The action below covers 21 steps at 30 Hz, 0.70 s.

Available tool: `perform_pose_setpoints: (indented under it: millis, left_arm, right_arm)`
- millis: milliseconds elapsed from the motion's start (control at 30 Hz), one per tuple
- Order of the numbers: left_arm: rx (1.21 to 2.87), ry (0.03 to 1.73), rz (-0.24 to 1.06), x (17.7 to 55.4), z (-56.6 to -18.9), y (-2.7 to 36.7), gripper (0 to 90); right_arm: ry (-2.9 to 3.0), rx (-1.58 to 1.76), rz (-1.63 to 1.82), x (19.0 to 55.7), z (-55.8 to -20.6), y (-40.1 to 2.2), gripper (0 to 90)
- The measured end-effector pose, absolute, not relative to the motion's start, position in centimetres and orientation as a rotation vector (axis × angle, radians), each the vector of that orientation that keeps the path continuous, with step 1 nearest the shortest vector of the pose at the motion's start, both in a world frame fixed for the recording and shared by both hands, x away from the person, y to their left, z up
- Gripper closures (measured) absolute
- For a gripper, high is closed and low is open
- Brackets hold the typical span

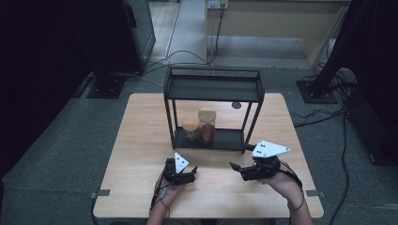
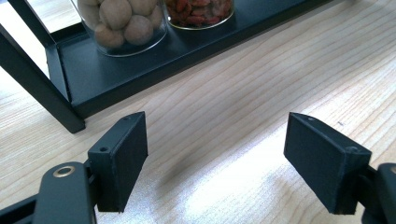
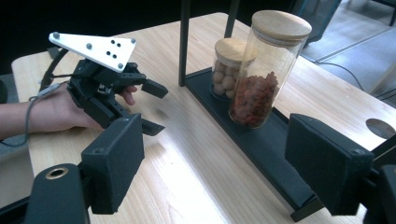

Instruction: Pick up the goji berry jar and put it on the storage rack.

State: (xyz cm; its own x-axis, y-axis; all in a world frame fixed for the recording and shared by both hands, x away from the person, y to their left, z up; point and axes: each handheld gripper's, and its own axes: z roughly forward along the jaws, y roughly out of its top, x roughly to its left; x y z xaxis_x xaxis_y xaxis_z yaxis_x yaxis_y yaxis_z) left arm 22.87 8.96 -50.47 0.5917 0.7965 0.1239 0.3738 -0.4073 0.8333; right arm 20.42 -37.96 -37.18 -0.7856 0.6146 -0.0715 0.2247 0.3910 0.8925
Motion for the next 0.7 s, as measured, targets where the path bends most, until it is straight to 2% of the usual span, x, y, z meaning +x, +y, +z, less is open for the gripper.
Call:
perform_pose_setpoints:
  millis: [700]
  left_arm:
    - [2.015,0.927,0.668,22.8,-50.5,9.0,21.7]
  right_arm:
    - [2.28,0.728,1.339,20.6,-36.8,-39.8,19.8]
